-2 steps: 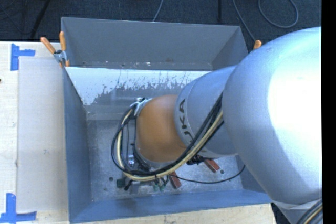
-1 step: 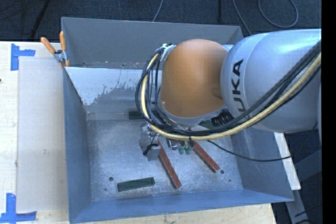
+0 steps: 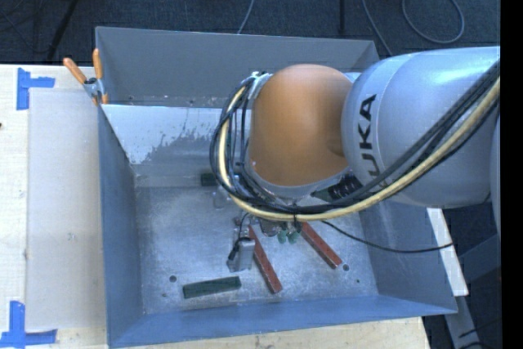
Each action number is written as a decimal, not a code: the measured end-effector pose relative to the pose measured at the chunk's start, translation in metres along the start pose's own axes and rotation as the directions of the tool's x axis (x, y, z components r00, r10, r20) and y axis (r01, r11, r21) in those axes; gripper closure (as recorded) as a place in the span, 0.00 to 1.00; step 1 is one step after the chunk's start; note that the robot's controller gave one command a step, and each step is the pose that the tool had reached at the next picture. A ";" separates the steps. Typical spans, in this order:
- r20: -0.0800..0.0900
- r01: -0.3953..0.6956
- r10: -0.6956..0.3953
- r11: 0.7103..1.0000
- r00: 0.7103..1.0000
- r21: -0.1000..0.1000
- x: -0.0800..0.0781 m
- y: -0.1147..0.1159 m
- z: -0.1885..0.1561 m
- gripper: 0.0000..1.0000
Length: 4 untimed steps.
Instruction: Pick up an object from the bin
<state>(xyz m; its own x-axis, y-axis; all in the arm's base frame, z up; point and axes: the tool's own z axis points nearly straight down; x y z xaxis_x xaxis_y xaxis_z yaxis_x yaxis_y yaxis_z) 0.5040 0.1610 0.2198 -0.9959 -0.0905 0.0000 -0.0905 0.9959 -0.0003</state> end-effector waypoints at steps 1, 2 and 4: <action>-0.009 0.079 -0.079 0.997 0.997 0.001 0.009 0.022 0.142 0.00; -0.002 0.077 -0.077 0.997 0.997 0.000 0.006 0.022 0.137 1.00; 0.001 0.061 -0.061 0.998 0.998 0.000 -0.041 0.024 -0.003 0.00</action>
Offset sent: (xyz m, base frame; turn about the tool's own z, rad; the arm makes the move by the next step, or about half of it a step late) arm -0.0080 0.0216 -0.1367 -0.0804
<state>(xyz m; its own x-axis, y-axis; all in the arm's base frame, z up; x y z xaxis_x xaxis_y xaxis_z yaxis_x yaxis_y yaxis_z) 0.5425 0.1886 0.2232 -0.9885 -0.1510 -0.0012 -0.1510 0.9885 0.0000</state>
